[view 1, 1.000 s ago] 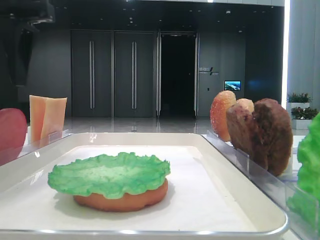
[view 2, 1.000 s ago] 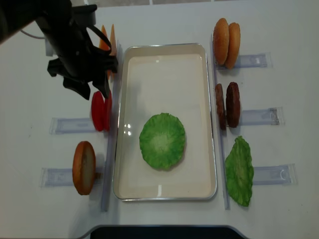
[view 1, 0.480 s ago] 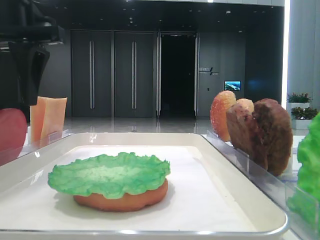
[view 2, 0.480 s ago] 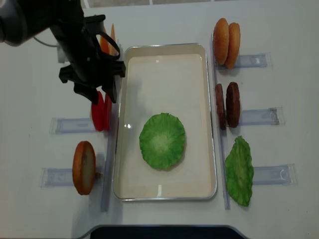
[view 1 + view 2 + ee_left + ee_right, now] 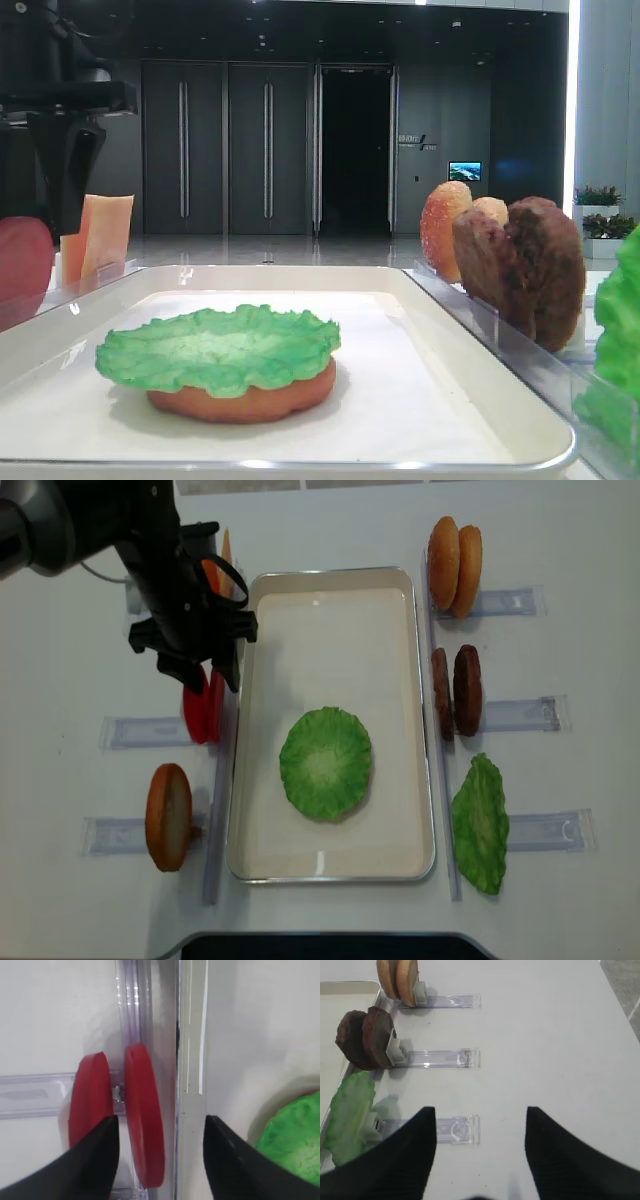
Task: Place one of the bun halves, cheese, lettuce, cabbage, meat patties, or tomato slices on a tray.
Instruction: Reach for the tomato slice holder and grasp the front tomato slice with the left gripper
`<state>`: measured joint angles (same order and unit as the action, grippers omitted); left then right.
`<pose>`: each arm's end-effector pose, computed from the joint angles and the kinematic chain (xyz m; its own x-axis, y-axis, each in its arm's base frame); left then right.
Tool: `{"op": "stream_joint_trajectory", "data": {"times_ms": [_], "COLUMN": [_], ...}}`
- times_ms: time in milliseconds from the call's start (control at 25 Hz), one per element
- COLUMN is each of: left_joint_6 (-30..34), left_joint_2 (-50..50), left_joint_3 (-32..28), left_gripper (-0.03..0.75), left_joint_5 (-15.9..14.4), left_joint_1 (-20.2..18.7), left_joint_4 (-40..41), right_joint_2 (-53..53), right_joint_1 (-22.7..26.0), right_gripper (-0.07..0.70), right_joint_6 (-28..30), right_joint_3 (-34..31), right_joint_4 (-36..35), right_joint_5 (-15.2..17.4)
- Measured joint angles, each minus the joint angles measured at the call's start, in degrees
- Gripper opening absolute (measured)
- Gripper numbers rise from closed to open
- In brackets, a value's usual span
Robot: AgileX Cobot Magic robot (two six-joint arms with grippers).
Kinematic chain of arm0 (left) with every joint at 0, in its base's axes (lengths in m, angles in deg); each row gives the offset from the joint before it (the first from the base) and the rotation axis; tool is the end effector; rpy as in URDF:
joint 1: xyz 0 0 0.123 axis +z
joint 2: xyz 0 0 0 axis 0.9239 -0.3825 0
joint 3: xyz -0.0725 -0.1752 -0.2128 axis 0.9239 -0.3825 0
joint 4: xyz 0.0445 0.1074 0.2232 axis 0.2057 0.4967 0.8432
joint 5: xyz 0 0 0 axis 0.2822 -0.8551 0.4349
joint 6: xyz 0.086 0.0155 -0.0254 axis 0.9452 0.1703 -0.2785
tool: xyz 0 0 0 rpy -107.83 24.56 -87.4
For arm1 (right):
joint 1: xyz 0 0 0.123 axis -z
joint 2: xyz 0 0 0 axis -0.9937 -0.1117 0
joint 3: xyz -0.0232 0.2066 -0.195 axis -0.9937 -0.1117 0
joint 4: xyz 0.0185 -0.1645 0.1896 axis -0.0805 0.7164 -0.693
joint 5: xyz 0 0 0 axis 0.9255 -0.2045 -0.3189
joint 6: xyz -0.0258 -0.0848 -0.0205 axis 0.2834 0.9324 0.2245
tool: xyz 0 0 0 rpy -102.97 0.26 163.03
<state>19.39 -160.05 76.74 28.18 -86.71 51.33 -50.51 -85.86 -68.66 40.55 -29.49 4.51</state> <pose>0.3280 -0.1181 0.2077 -0.9977 -0.0041 -0.0675 0.0004 0.9978 -0.0660 -0.0094 0.0043 0.2703 -0.5176 -0.0312 -0.8551 -0.0888 0.9959 0.0174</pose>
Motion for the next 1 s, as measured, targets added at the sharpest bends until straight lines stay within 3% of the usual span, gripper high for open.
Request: {"op": "stream_joint_trajectory", "data": {"times_ms": [560, 1000], "left_joint_6": [0.0, 0.0], "left_joint_2": [-1.77, -1.79], "left_joint_3": [0.0, 0.0], "left_gripper": [0.379, 0.097], "left_joint_5": [-1.32, -4.15], "left_joint_1": [0.0, 0.0], "left_joint_4": [0.05, 1.68], "right_joint_2": [0.0, 0.0], "right_joint_1": [0.0, 0.0], "right_gripper": [0.408, 0.408], "right_joint_6": [0.0, 0.0], "right_joint_3": [0.0, 0.0], "right_joint_4": [0.0, 0.0], "right_joint_5": [0.0, 0.0]}}
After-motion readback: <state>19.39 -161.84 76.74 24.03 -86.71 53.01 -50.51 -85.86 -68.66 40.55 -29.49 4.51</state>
